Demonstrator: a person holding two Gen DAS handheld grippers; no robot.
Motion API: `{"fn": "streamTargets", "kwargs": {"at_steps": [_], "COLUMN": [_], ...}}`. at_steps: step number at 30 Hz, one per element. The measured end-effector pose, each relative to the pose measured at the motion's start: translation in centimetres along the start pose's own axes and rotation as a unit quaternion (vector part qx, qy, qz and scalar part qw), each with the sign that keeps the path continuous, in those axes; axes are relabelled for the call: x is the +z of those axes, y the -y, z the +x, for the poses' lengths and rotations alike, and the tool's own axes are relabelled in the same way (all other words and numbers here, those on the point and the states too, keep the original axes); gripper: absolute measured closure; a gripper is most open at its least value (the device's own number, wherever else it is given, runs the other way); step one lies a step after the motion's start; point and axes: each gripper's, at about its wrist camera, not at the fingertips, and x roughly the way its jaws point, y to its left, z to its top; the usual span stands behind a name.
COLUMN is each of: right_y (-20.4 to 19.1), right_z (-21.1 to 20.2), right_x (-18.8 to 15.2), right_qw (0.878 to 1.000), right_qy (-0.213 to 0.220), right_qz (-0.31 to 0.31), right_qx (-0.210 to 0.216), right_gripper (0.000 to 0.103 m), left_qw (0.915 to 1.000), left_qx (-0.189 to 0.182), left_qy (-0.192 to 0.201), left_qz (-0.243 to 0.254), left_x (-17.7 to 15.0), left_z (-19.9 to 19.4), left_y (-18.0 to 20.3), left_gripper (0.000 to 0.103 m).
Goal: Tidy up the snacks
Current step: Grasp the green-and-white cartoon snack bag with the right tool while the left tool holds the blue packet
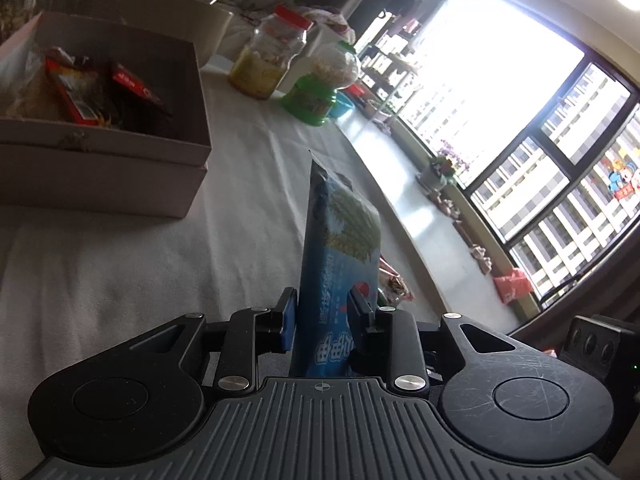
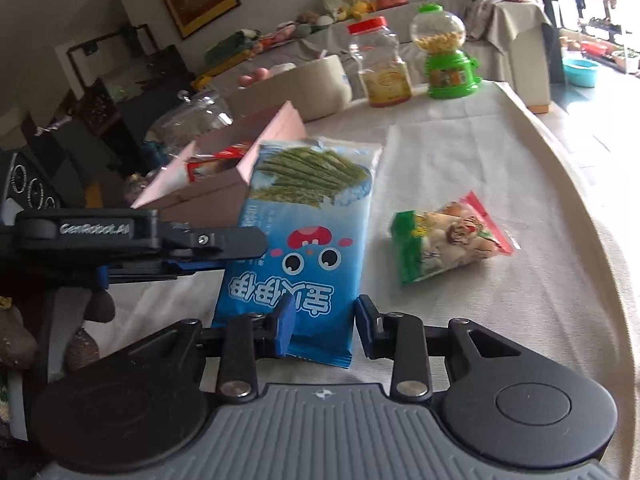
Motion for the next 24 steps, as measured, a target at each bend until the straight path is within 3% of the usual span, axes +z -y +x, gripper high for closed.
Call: {"fn": "streamTargets", "kwargs": {"at_steps": [4, 8, 11, 15, 18, 21, 23, 24], "right_y": [-0.8, -1.0, -0.7, 0.5, 1.0, 0.4, -0.1, -0.3], "right_z": [-0.5, -0.3, -0.1, 0.0, -0.1, -0.5, -1.2, -1.6], "right_x": [0.2, 0.2, 0.1, -0.1, -0.2, 0.0, 0.2, 0.3], "right_qw": [1.000, 0.999, 1.000, 1.000, 1.000, 1.000, 0.999, 0.998], "right_qy": [0.002, -0.003, -0.008, -0.017, -0.017, -0.008, 0.009, 0.022], "right_qz": [-0.006, -0.015, -0.018, -0.008, 0.000, -0.019, -0.040, -0.051], "right_qx": [0.024, 0.028, 0.015, 0.007, 0.018, 0.014, -0.008, -0.028], "right_gripper": [0.070, 0.070, 0.069, 0.069, 0.069, 0.069, 0.060, 0.040], "left_qw": [0.9996, 0.9998, 0.9996, 0.9935, 0.9925, 0.9931, 0.9947, 0.9960], "left_qx": [0.014, 0.015, -0.024, -0.087, -0.087, -0.081, -0.071, -0.060], "left_qy": [0.011, 0.006, -0.010, -0.031, -0.035, -0.028, -0.016, -0.009], "left_qz": [0.023, 0.012, -0.004, -0.067, -0.079, -0.080, -0.073, -0.065], "left_x": [0.1, -0.1, -0.5, -0.7, -0.8, -0.7, -0.6, -0.4], "left_z": [-1.6, -0.1, 1.5, 2.6, 2.3, 1.7, 0.8, 0.3], "left_y": [0.6, -0.6, -1.8, -3.9, -4.0, -3.7, -3.4, -3.1], "left_gripper": [0.072, 0.073, 0.072, 0.076, 0.085, 0.085, 0.085, 0.085]}}
